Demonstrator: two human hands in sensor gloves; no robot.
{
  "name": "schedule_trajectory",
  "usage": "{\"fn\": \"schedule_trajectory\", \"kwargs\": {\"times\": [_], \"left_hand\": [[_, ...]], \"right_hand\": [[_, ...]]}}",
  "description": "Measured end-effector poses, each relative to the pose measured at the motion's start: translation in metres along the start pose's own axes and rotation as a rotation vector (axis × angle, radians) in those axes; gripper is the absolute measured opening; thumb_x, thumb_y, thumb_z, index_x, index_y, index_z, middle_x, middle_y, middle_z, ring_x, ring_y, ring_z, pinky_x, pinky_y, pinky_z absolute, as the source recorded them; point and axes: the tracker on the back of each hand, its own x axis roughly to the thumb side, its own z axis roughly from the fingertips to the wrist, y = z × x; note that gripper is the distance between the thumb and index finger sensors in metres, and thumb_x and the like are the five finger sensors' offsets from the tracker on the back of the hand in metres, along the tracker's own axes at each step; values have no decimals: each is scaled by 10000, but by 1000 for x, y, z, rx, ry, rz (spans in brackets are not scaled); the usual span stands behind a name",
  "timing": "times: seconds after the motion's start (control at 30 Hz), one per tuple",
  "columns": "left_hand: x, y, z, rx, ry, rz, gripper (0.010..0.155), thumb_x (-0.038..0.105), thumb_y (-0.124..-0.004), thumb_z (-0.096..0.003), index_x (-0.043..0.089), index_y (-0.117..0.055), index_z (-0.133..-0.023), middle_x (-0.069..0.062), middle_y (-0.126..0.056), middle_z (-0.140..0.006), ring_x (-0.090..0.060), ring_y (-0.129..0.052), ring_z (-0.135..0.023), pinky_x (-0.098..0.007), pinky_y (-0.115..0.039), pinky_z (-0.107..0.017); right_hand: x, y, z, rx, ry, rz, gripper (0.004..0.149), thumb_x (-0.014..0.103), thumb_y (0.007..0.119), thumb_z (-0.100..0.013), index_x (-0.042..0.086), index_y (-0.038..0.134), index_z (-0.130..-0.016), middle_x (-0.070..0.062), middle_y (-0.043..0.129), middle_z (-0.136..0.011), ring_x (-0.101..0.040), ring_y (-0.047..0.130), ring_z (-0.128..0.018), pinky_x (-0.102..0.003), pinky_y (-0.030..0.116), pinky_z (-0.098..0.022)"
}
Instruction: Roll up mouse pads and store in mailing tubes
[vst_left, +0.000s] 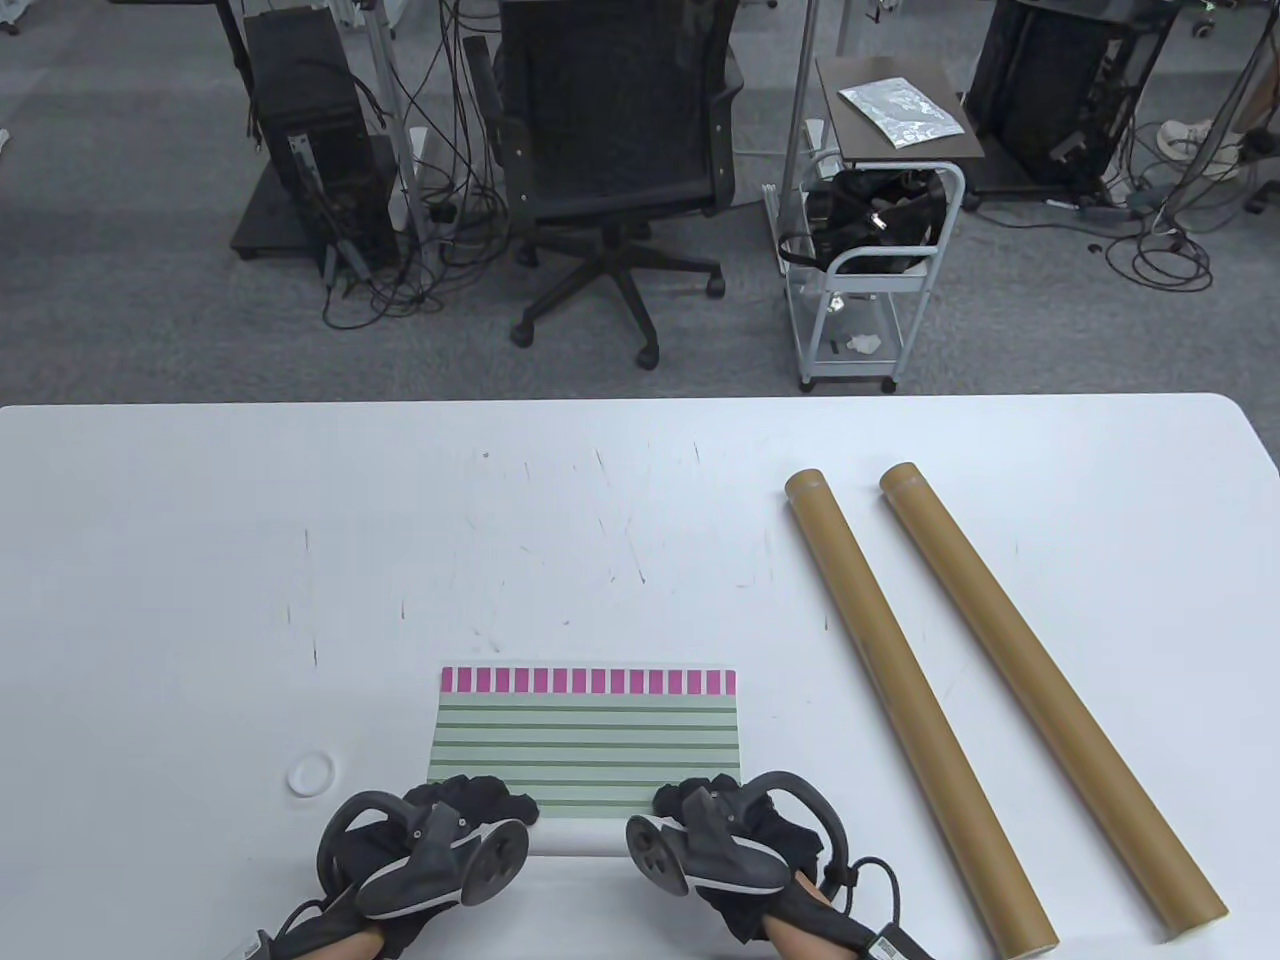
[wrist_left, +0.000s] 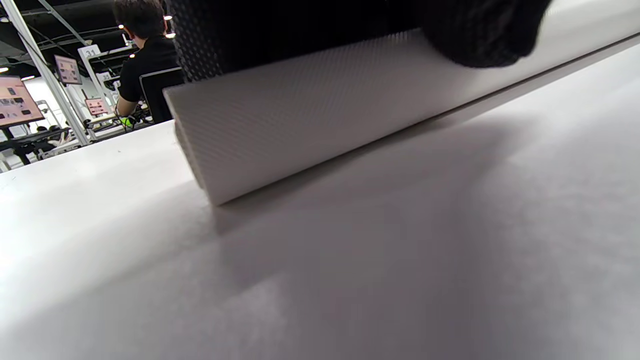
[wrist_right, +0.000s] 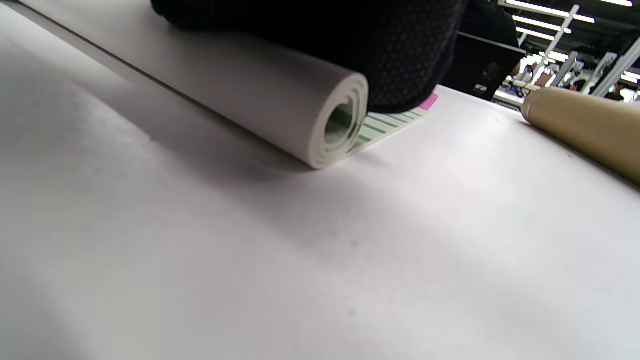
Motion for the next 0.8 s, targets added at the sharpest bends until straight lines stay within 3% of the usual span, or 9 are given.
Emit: {"fn": "schedule_trajectory", "kwargs": {"times": [0.2, 0.3, 0.43, 0.7, 0.8], "left_hand": [[-3, -5, -5, -45, 32, 58, 505, 452, -641, -436, 495, -631, -940, 168, -803, -951, -98, -888, -883, -301, -796, -696], [-3, -6, -8, -58, 46, 58, 502, 438, -615, -444, 494, -633, -942, 169, -804, -955, -91, -876, -891, -311, -784, -712], [-4, -5, -10, -62, 57, 78, 487, 417, -597, -452, 498, -653, -929, 171, -813, -945, -90, -875, -885, -314, -776, -722], [-6, -4, -7, -69, 26, 97, 476, 429, -607, -448, 471, -687, -916, 150, -852, -909, -114, -911, -822, -310, -809, -673], [-3, 0, -1, 3, 21, 57, 481, 453, -648, -446, 454, -692, -925, 156, -822, -956, -125, -885, -889, -333, -789, -698]], "right_hand": [[1, -2, 5, -40, -8, -45, 512, 258, 617, -492, 214, 609, -1002, -40, 739, -955, -275, 827, -796, -435, 757, -600], [3, -8, 9, -123, -13, 23, 527, 336, 713, -454, 247, 654, -970, -2, 779, -914, -232, 861, -748, -389, 789, -565], [4, -9, 6, -112, -9, 23, 513, 341, 738, -436, 255, 698, -941, 11, 822, -875, -216, 901, -702, -350, 825, -518], [0, -6, 3, -63, 2, -31, 513, 318, 689, -453, 257, 680, -962, 10, 803, -910, -235, 877, -742, -373, 789, -552], [0, -4, 1, -55, 3, -32, 512, 302, 664, -461, 251, 672, -970, 5, 797, -920, -241, 872, -754, -382, 779, -562]]}}
